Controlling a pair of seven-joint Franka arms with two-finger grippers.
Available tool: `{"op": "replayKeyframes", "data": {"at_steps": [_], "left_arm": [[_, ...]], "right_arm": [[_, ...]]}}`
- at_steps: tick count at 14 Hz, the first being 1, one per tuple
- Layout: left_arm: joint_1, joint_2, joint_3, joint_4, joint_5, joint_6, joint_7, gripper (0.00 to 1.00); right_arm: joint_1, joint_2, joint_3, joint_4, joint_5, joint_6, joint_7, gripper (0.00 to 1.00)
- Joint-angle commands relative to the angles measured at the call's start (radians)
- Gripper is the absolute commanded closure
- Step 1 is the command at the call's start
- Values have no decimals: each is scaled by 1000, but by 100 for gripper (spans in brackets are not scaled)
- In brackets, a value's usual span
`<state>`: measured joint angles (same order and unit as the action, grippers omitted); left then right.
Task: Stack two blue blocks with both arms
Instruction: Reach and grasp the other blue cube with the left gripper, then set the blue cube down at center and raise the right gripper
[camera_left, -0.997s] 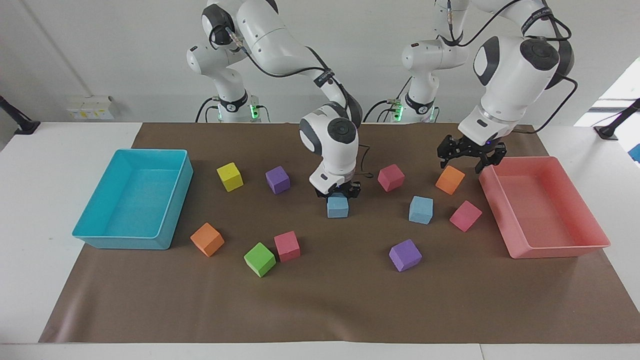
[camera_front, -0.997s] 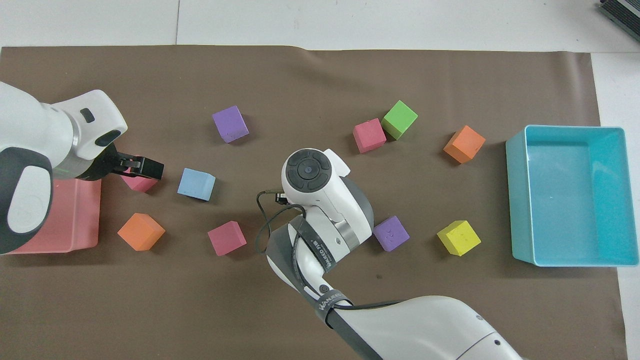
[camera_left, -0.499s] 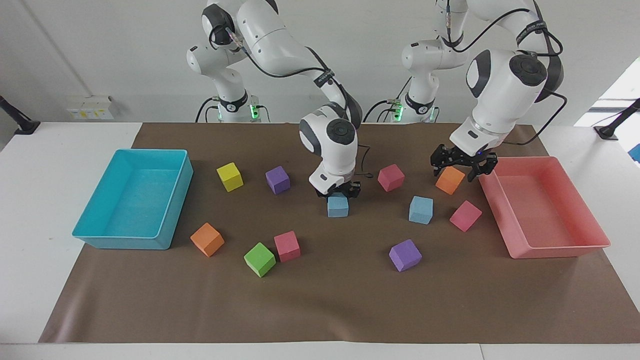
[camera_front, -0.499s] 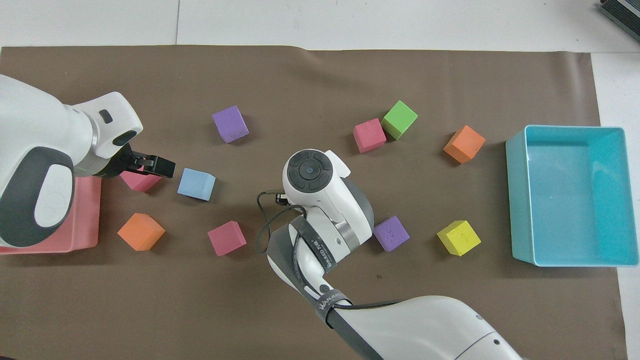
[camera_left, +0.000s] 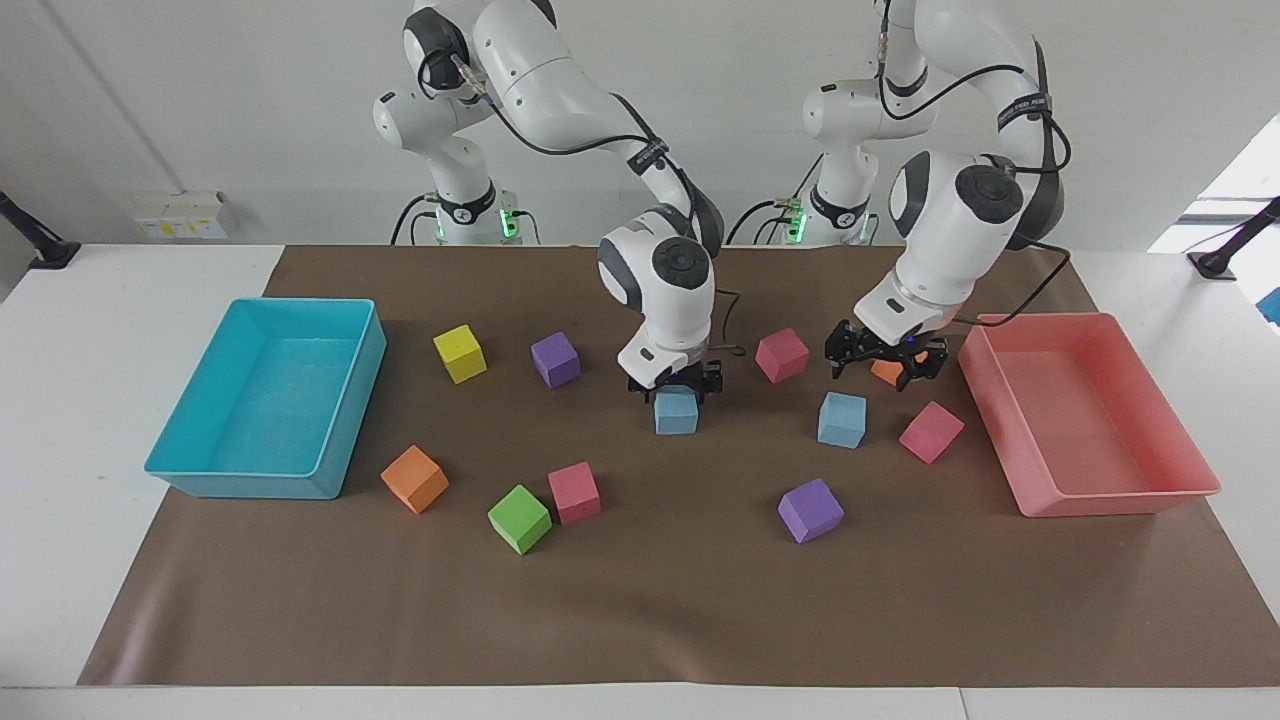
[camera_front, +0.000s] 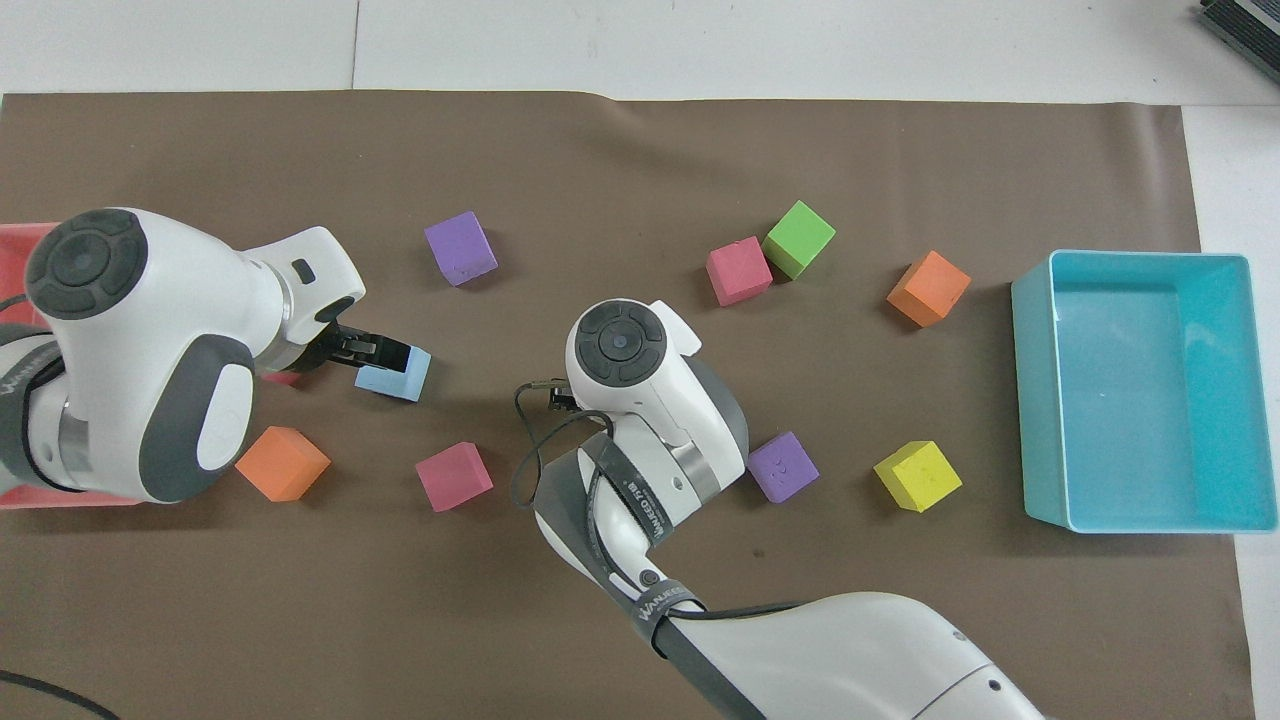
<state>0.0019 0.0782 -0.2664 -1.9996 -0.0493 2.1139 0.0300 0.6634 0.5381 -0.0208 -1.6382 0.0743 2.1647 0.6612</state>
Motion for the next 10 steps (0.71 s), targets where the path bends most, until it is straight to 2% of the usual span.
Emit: {"op": "replayKeyframes", "data": {"at_steps": [1, 3, 5, 8, 10], "left_arm": [[-28, -15, 19, -57, -17, 70, -4, 0], [-37, -14, 19, -119, -15, 164, -2, 0], [-37, 8, 19, -128, -11, 195, -1, 0], [-39, 29, 23, -140, -3, 236, -1, 0], [-39, 52, 24, -145, -1, 267, -1, 0]], "right_arm": [[-5, -87, 1, -40, -1, 11, -20, 0], [-10, -147, -1, -57, -1, -2, -18, 0], [-40, -211, -1, -75, -1, -6, -25, 0], [-100, -349, -1, -156, 4, -17, -66, 0], [-139, -385, 1, -169, 30, -22, -106, 0]]}}
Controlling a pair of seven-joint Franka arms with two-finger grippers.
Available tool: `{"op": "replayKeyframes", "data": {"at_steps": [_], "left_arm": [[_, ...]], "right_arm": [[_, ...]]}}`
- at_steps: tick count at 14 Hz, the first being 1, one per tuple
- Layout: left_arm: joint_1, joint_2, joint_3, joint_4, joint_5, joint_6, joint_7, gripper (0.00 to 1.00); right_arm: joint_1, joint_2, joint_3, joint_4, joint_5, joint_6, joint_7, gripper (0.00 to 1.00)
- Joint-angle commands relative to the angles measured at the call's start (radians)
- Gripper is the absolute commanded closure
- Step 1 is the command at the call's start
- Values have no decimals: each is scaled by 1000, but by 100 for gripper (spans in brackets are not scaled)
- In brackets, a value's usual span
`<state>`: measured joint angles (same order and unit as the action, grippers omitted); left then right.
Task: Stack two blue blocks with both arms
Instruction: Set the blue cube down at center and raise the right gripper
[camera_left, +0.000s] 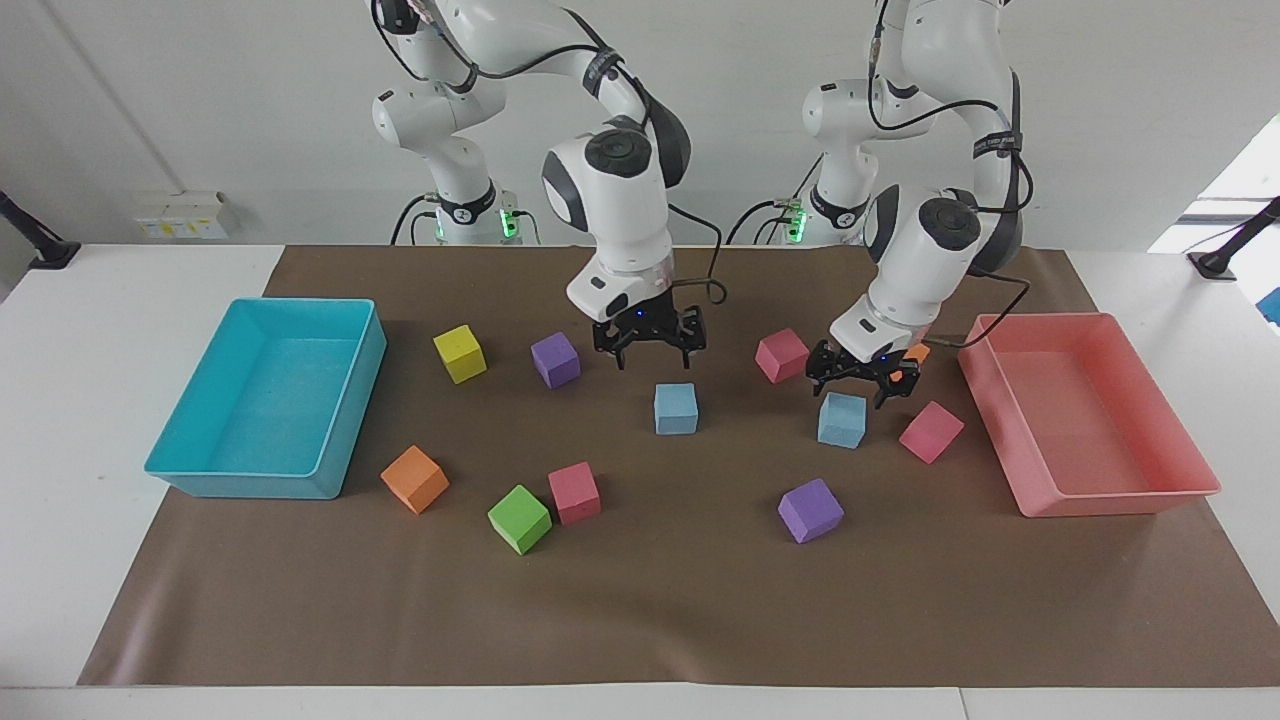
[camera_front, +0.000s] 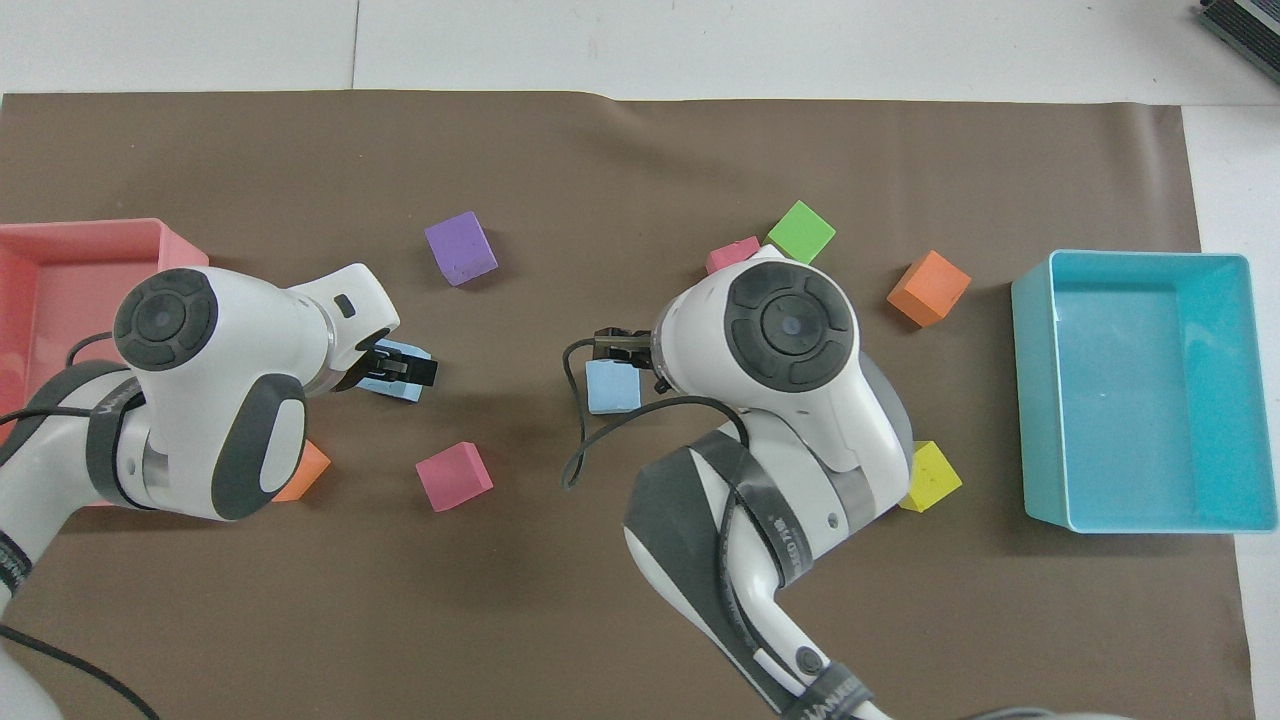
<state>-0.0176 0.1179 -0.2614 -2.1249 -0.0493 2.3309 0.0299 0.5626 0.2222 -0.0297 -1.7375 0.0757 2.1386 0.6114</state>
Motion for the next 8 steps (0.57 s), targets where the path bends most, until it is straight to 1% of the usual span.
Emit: {"op": "replayKeyframes", "data": {"at_steps": [1, 3, 4, 5, 6, 8], "left_arm": [[-18, 16, 19, -20, 0, 56, 2, 0], [-12, 17, 19, -20, 29, 57, 2, 0], [-8, 17, 19, -20, 34, 57, 2, 0], [-8, 19, 21, -20, 34, 57, 2, 0], [-10, 20, 19, -20, 37, 57, 2, 0], [-12, 31, 21, -20, 42, 59, 1, 0]], "right_arm": [[-53, -69, 10, -73, 80, 7, -100, 0], [-90, -63, 8, -74, 230, 20, -210, 0], [-119, -58, 10, -82, 289, 20, -295, 0], [-127, -58, 8, -88, 346, 20, -359, 4], [-144, -58, 8, -88, 389, 11, -402, 15], [-173, -55, 10, -91, 411, -12, -488, 45]]}}
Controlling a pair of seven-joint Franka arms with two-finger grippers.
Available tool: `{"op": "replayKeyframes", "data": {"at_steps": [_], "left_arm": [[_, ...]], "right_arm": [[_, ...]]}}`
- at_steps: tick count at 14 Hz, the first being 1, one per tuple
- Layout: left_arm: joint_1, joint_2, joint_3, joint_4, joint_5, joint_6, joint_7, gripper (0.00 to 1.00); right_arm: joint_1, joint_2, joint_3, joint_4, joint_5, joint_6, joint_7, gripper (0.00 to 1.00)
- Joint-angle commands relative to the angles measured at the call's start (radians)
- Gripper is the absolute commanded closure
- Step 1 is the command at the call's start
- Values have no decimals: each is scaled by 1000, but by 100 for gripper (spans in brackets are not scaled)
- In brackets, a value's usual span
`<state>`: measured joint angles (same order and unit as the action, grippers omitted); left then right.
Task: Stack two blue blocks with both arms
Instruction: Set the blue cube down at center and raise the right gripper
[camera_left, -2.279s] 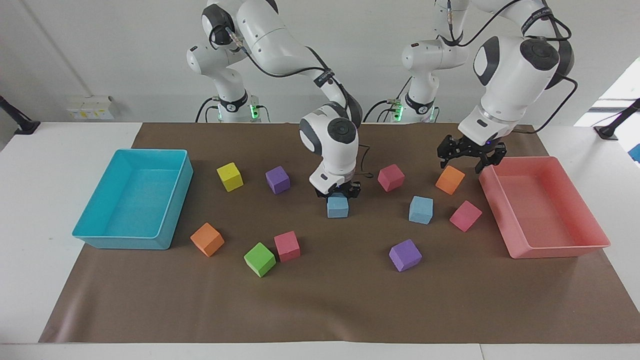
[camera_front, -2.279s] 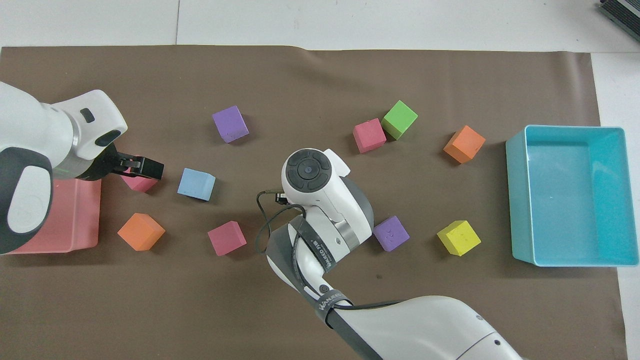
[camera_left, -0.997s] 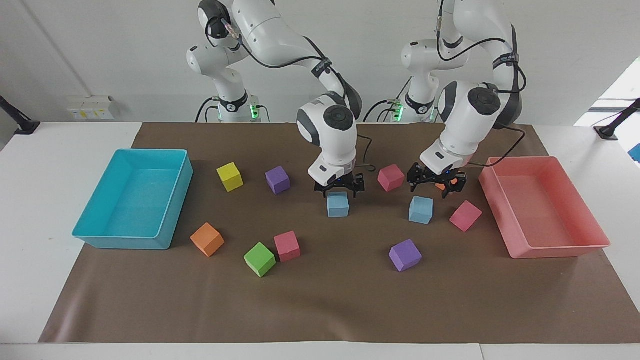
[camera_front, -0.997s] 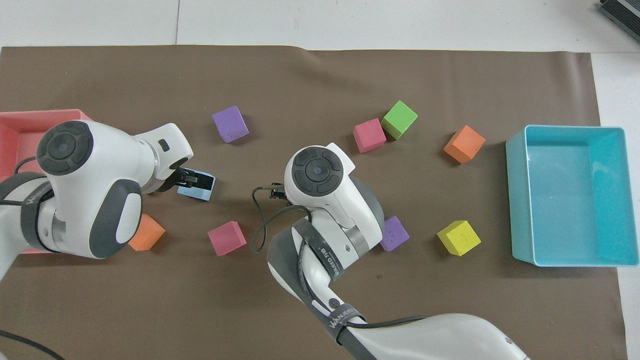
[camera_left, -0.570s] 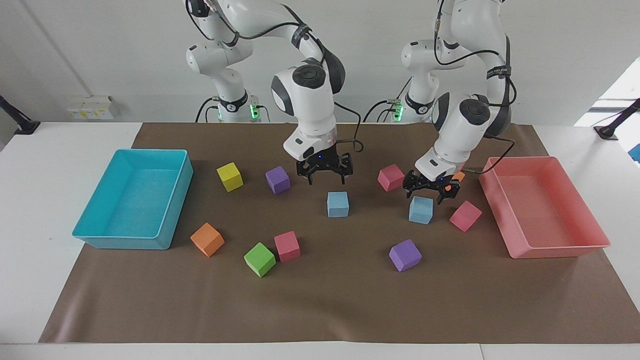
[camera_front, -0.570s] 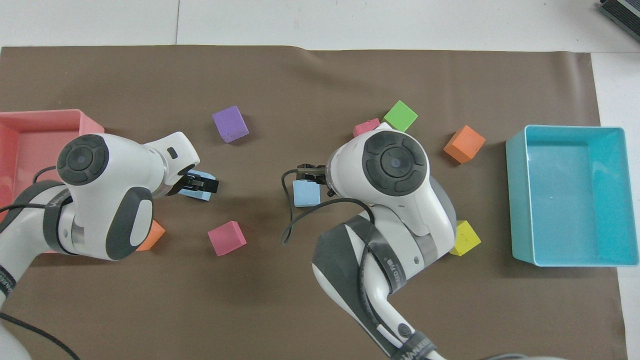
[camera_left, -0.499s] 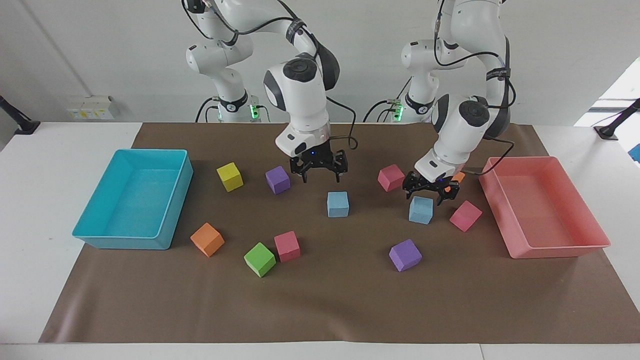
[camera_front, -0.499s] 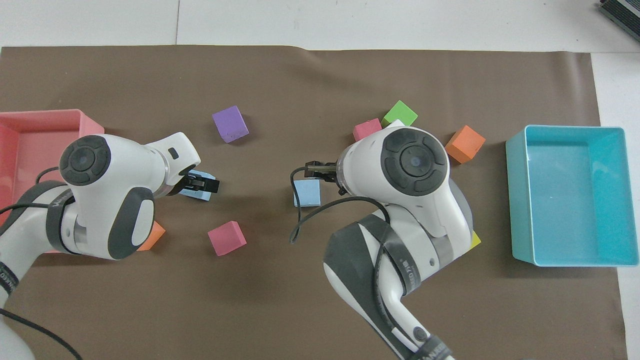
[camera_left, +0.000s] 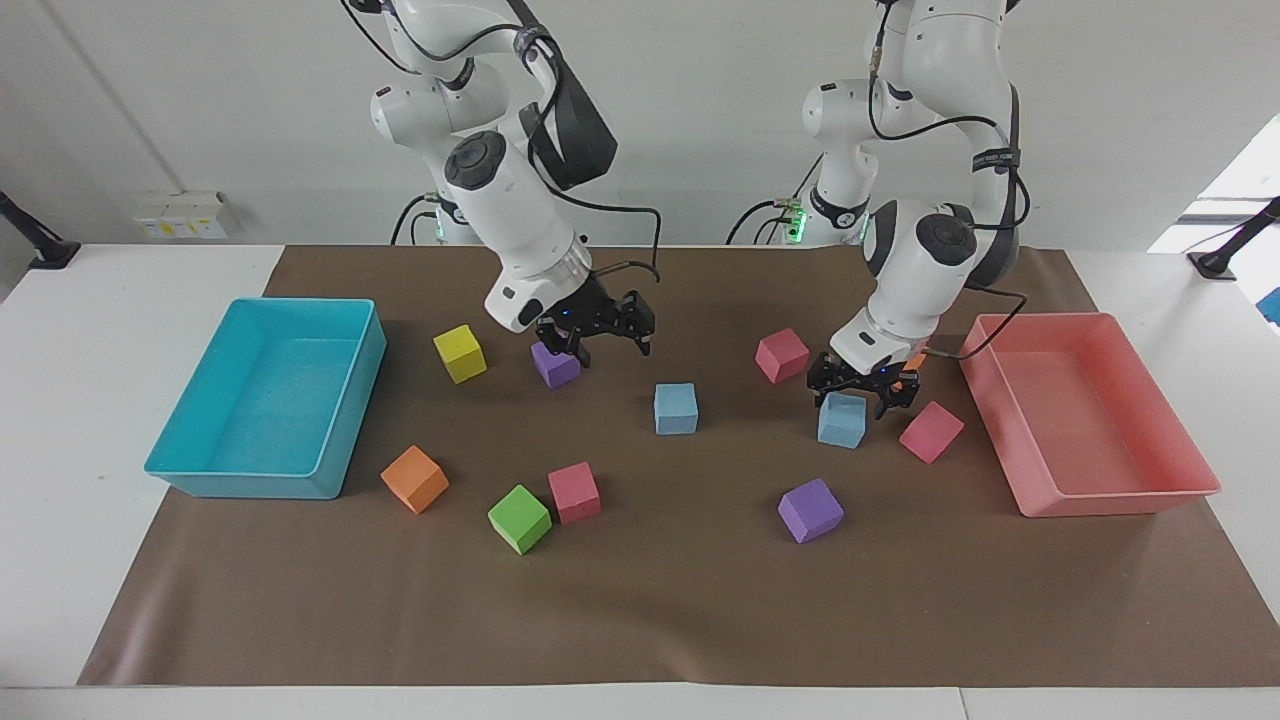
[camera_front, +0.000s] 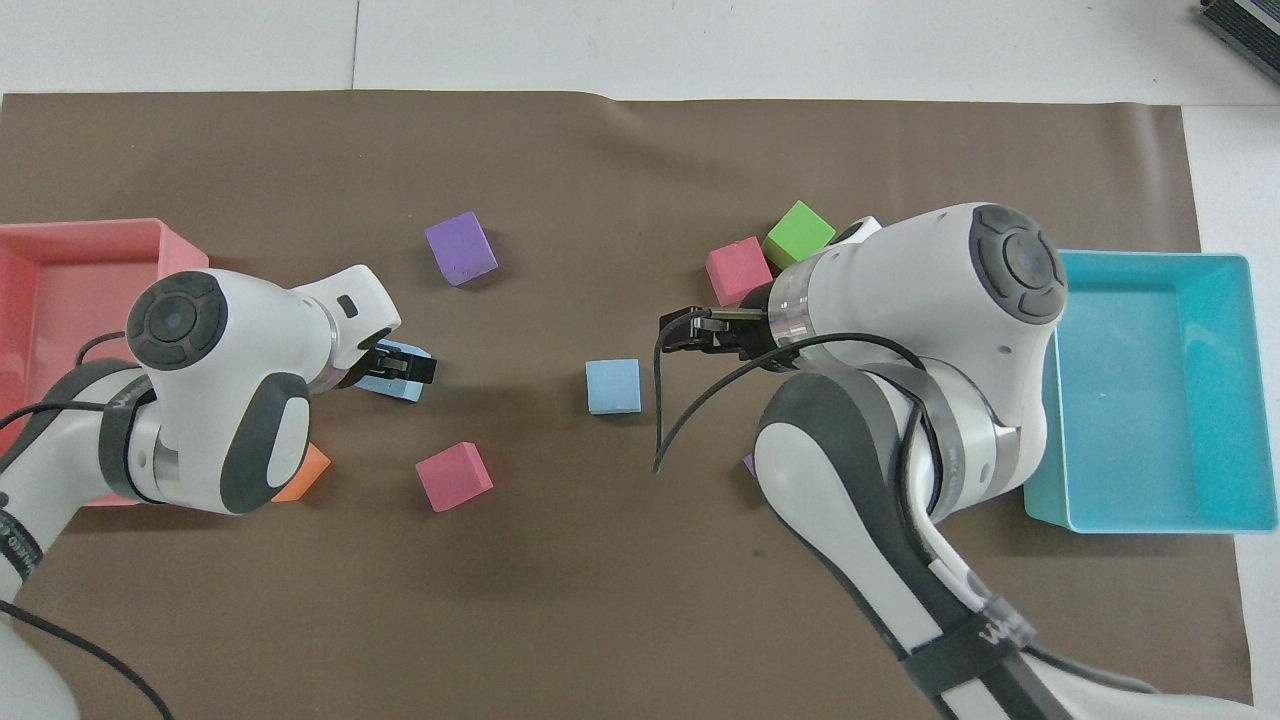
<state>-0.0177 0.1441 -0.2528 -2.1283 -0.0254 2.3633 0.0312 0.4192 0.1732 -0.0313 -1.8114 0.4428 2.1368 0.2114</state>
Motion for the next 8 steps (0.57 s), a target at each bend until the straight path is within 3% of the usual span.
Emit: {"op": "replayKeyframes", "data": {"at_steps": [1, 3, 5, 7, 8], "left_arm": [[-15, 5, 12, -16, 16, 28, -2, 0], [-16, 12, 12, -16, 18, 37, -7, 0], [-18, 38, 12, -21, 18, 73, -7, 0], [-18, 41, 13, -25, 24, 76, -7, 0], [-16, 43, 12, -27, 41, 76, -8, 0]], "right_arm": [[-36, 3, 11, -17, 71, -26, -152, 61], [-60, 28, 10, -29, 152, -28, -254, 82], [-60, 32, 10, -55, 160, -12, -305, 86], [-77, 34, 10, -65, 162, -23, -413, 100], [-88, 40, 11, -74, 162, -24, -452, 100]]}}
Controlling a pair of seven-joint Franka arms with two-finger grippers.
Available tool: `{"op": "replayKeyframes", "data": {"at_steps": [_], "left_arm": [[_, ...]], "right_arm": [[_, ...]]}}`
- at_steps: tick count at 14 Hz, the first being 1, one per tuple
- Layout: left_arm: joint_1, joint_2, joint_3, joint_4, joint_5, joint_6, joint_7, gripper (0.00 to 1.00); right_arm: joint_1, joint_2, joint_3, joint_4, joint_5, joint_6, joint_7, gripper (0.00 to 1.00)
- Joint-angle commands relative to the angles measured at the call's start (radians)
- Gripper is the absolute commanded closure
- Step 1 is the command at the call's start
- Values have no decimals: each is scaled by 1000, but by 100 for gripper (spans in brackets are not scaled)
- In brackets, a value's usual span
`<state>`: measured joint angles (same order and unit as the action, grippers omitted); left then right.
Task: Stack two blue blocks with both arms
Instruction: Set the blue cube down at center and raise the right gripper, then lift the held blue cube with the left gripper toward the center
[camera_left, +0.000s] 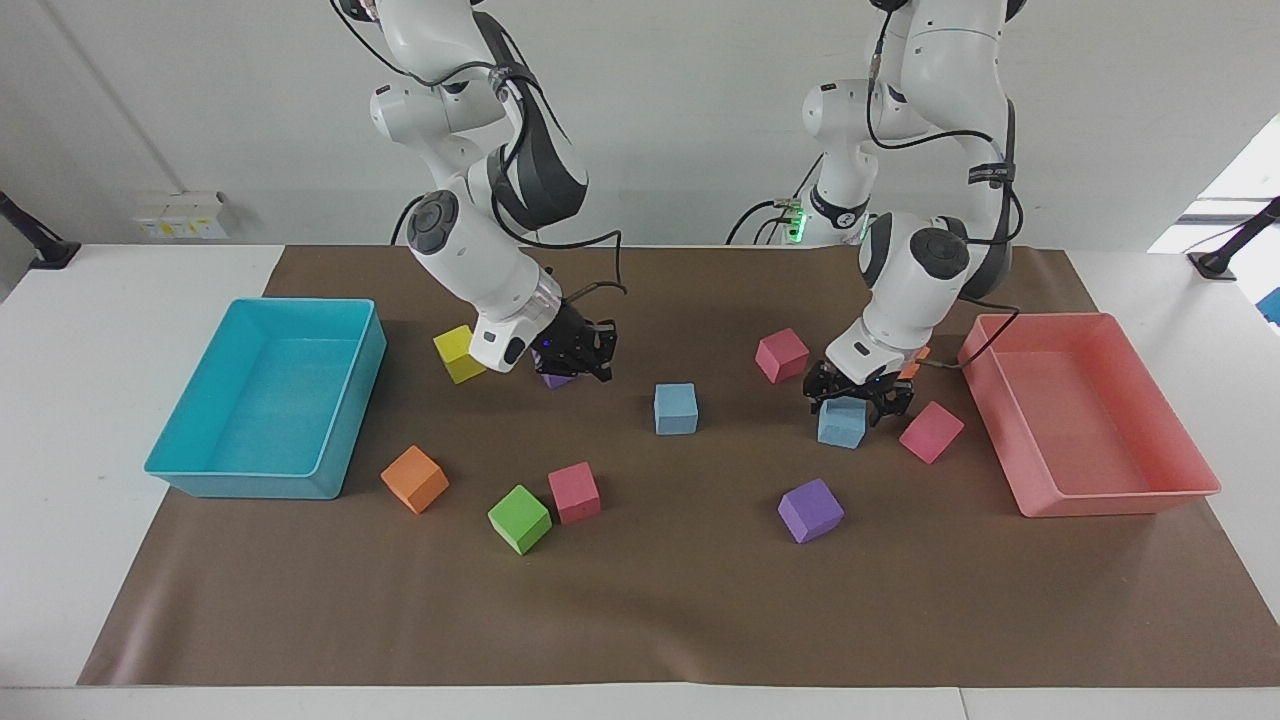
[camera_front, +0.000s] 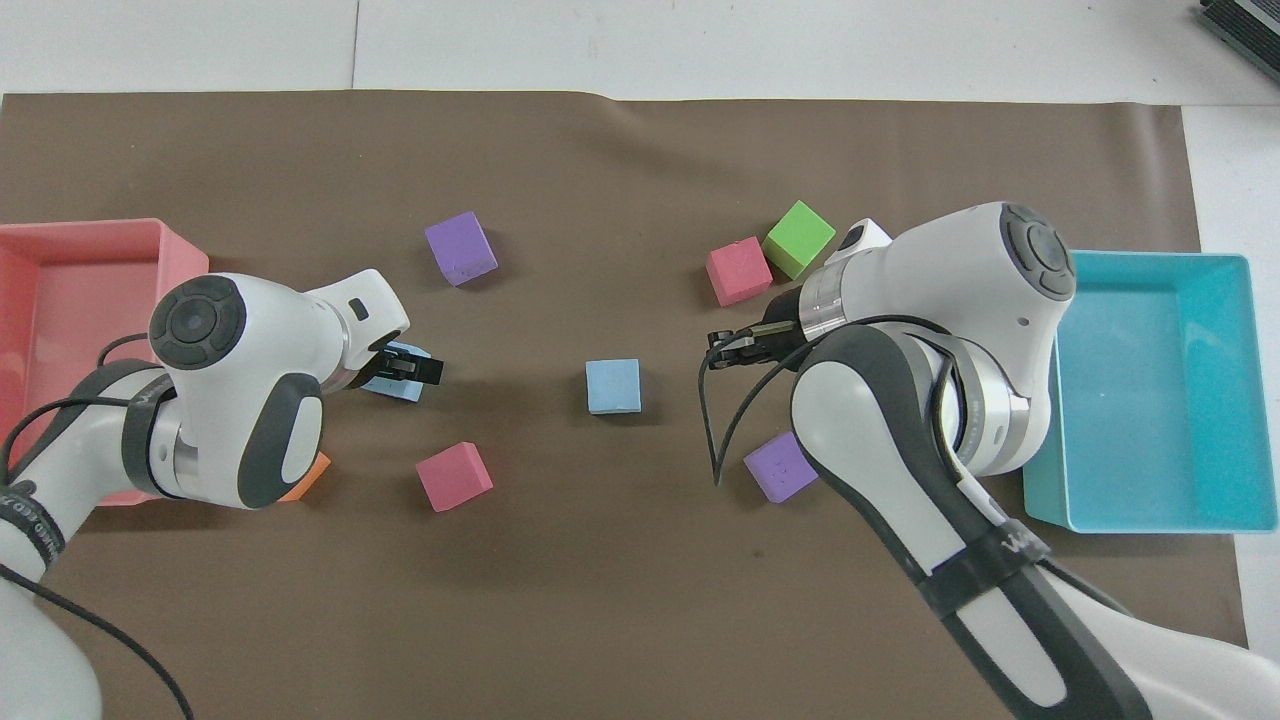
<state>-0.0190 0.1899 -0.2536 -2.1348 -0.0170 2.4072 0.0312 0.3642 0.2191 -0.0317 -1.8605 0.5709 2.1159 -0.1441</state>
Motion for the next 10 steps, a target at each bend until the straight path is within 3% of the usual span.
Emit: {"op": "replayKeyframes", "data": {"at_steps": [1, 5, 10], "left_arm": [[-13, 0, 13, -28, 37, 35, -8, 0], [-15, 11, 14, -50, 43, 72, -11, 0], [-15, 13, 14, -44, 61, 64, -14, 32]], "right_arm": [[-37, 6, 10, -29, 53, -7, -100, 100], [-39, 78, 10, -66, 256, 30, -230, 100], [-25, 132, 10, -97, 408, 76, -247, 100]]}}
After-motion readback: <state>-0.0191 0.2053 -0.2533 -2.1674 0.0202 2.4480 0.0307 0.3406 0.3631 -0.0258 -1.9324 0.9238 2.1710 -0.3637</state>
